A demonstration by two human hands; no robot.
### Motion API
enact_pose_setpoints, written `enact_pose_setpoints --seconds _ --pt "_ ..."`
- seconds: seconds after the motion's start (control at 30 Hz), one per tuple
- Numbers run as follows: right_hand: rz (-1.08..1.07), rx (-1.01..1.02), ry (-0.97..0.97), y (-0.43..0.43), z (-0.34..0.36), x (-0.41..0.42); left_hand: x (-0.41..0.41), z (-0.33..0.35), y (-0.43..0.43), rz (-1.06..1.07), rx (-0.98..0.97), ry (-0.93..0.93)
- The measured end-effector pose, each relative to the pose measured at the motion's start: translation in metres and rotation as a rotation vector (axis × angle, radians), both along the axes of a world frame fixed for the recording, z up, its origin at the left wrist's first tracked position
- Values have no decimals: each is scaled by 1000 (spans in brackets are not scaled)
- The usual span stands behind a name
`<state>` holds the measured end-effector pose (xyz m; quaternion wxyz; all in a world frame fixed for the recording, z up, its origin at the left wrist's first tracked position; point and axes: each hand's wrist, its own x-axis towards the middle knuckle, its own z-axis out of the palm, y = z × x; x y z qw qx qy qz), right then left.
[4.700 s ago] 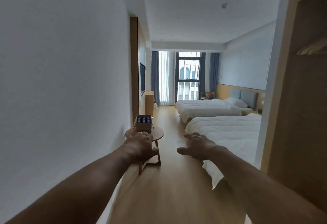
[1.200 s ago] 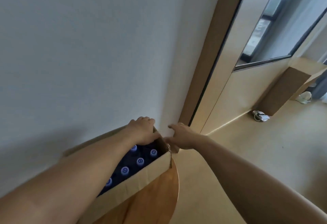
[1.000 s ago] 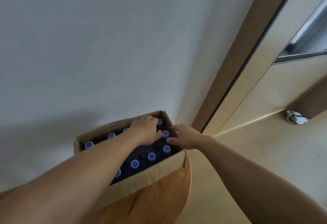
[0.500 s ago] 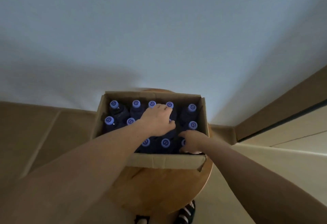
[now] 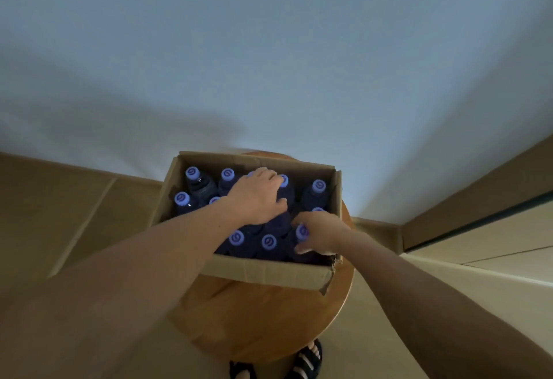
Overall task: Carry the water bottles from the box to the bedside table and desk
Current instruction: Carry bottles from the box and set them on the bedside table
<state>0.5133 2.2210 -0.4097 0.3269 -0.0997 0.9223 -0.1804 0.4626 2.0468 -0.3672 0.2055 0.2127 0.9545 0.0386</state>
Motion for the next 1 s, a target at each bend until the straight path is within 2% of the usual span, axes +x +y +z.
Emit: enact_pose_setpoints --seconds 0.13,0.3,0.47,0.6,0.67,0.77,0.87,1.0 --pt "-211 -203 82 23 46 -12 -6 36 -11 -11 -23 40" --pt "-599 -665 159 31 91 -24 -12 77 -21 11 10 97" --pt "-781 -1051 198 9 127 -31 -14 103 -26 36 104 42" --pt "-791 -1070 273 -10 151 -42 -14 110 -26 50 248 -216" --pt "-814 -1009 352 -20 159 -49 -11 108 -22 35 319 -278" --pt "-867 -919 434 -37 167 -59 -6 93 -16 87 616 -416" --pt "-868 -902 352 -48 167 -63 0 88 -13 182 845 -472" --pt "-775 -1024 147 -36 155 -60 3 67 -20 268 965 -451"
